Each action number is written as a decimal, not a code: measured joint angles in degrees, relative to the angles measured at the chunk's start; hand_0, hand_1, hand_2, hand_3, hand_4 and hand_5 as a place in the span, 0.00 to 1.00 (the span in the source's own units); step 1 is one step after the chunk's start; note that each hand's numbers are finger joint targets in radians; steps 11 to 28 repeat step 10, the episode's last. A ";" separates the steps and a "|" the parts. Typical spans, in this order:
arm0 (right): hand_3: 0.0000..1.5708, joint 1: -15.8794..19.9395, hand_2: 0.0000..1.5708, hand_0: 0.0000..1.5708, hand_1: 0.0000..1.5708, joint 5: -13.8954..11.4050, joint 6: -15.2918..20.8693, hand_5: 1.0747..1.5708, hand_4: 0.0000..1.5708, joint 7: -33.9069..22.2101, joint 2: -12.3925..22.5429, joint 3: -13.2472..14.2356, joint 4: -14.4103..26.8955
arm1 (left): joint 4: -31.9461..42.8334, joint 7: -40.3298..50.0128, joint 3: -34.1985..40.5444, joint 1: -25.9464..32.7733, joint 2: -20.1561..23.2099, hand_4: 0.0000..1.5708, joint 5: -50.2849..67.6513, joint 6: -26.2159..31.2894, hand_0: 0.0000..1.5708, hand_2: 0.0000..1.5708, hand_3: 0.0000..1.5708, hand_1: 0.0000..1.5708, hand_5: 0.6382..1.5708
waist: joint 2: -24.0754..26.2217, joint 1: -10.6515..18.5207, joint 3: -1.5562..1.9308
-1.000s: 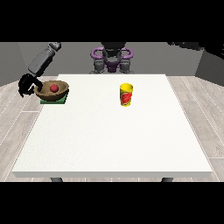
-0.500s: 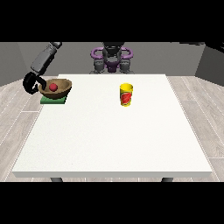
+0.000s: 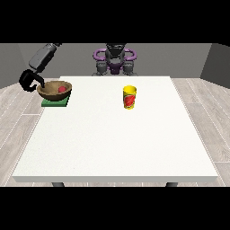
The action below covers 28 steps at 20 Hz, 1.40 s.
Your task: Pick the cup and pour the ball into the bowl, then pick the bowl and place it on the pad
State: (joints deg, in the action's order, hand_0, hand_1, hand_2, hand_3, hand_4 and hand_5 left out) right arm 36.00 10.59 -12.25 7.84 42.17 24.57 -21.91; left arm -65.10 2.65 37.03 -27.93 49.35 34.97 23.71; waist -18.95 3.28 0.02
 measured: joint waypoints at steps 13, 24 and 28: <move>0.00 3.15 0.00 0.00 0.00 -0.68 -0.73 0.29 0.45 -6.20 3.65 -0.86 0.44 | -5.38 6.55 -5.28 0.29 -5.69 0.63 2.42 -3.49 0.00 0.00 0.00 0.00 1.00 | 10.10 -0.58 0.03; 0.00 3.15 0.00 0.00 0.00 -0.68 -0.73 0.29 0.45 -6.20 3.65 -0.86 0.44 | -5.38 6.55 -5.28 0.29 -5.69 0.63 2.42 -3.49 0.00 0.00 0.00 0.00 1.00 | 10.10 -0.58 0.03; 0.00 3.15 0.00 0.00 0.00 -0.68 -0.73 0.29 0.45 -6.20 3.65 -0.86 0.44 | -5.38 6.55 -5.28 0.29 -5.69 0.63 2.42 -3.49 0.00 0.00 0.00 0.00 1.00 | 10.10 -0.58 0.03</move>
